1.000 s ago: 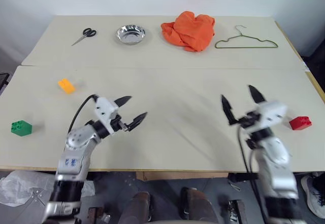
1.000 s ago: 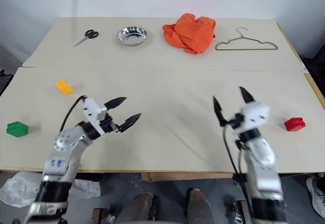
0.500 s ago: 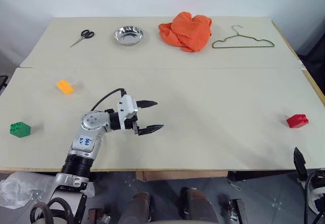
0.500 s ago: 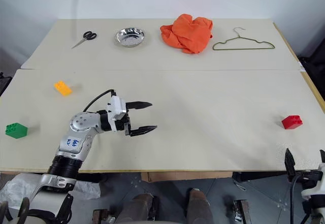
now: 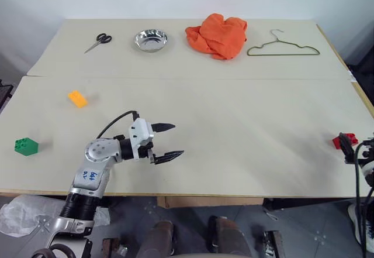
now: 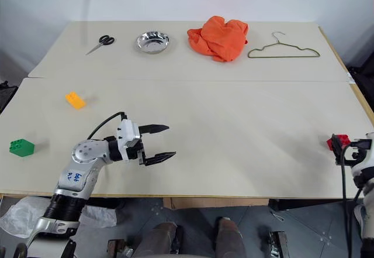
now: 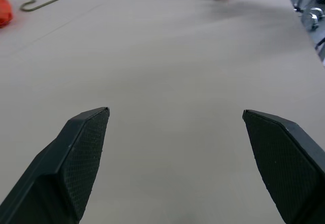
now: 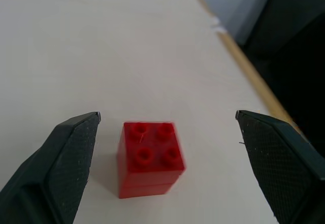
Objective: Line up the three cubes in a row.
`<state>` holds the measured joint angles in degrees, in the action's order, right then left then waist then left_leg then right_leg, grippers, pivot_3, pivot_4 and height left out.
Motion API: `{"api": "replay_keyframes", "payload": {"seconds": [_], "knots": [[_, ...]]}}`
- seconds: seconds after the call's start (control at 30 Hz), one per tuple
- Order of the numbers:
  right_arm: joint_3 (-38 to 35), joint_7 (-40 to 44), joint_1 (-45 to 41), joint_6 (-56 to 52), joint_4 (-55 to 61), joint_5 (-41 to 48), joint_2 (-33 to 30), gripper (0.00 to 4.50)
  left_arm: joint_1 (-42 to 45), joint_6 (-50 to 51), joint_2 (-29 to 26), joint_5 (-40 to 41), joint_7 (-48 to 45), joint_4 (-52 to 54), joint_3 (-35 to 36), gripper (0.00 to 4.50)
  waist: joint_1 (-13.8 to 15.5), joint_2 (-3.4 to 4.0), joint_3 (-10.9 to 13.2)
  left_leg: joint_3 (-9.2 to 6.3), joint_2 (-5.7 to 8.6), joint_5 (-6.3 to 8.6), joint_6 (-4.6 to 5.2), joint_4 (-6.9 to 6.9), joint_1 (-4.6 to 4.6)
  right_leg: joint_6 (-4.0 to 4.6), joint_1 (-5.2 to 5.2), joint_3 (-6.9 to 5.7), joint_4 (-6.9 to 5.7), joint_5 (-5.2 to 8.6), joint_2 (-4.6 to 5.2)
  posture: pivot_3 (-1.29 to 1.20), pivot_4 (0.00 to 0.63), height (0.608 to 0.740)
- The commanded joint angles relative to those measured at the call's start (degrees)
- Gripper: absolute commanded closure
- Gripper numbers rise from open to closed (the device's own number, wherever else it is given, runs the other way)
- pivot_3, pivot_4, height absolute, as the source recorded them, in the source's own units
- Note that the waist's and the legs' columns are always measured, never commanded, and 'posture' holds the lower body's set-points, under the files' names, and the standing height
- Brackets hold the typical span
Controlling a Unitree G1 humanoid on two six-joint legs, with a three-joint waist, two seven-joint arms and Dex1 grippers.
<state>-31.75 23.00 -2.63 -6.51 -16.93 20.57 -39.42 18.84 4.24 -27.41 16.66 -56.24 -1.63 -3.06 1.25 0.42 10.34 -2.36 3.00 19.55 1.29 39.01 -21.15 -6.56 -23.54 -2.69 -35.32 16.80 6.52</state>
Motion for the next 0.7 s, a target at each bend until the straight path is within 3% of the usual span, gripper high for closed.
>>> {"api": "replay_keyframes", "payload": {"seconds": [0.03,0.13,0.23,0.47,0.6,0.7], "knots": [[0.2,1.2,-4.2,-0.2,-5.7,-0.3,-1.5,0.0,-0.7,0.3,0.0,1.0,0.8,3.6,0.4,0.03,0.1,0.01,0.0,0.02,0.06,-0.01,0.04,0.02,-0.01,-0.03,0.0,0.02,0.0,-0.02,0.03,0.0,0.15,0.74],[1.5,2.6,-6.9,-0.6,-8.4,-0.6,-2.0,0.0,-0.7,0.3,0.3,0.7,1.2,3.8,0.3,0.03,0.1,0.02,0.0,0.01,0.11,-0.03,0.08,0.03,0.0,-0.07,0.02,0.03,0.01,-0.04,0.04,0.0,0.15,0.74],[1.7,2.5,-8.0,-0.8,-9.3,-0.7,-2.0,0.54,-0.7,-0.5,0.3,0.2,2.1,3.7,0.6,0.0,0.1,0.02,0.0,0.0,0.1,-0.03,0.07,0.01,-0.01,-0.07,0.01,0.02,0.02,-0.04,0.04,0.0,0.15,0.74],[0.6,2.9,-5.8,-1.3,-5.3,1.2,0.0,2.95,-1.6,-1.4,-0.2,0.2,3.4,4.0,1.5,0.0,0.1,0.03,0.0,0.01,0.1,-0.03,0.07,0.01,-0.01,-0.07,0.01,0.02,0.02,-0.04,0.03,0.0,0.15,0.74],[2.6,10.0,-4.2,-1.0,4.4,5.8,1.7,2.96,-2.5,-1.7,-0.6,0.2,4.5,4.4,2.2,0.0,0.0,0.04,0.0,0.0,0.08,-0.02,0.06,0.0,-0.02,-0.07,0.01,0.02,0.04,-0.04,0.02,0.0,0.15,0.74],[13.7,19.2,-8.0,-1.3,13.3,3.7,0.4,2.96,-3.5,-1.6,-1.1,0.8,5.1,4.4,3.8,0.0,-0.9,0.08,0.0,0.12,0.06,-0.02,0.06,0.01,0.02,-0.12,-0.01,0.11,-0.01,-0.06,0.01,0.0,0.15,0.74]]}}
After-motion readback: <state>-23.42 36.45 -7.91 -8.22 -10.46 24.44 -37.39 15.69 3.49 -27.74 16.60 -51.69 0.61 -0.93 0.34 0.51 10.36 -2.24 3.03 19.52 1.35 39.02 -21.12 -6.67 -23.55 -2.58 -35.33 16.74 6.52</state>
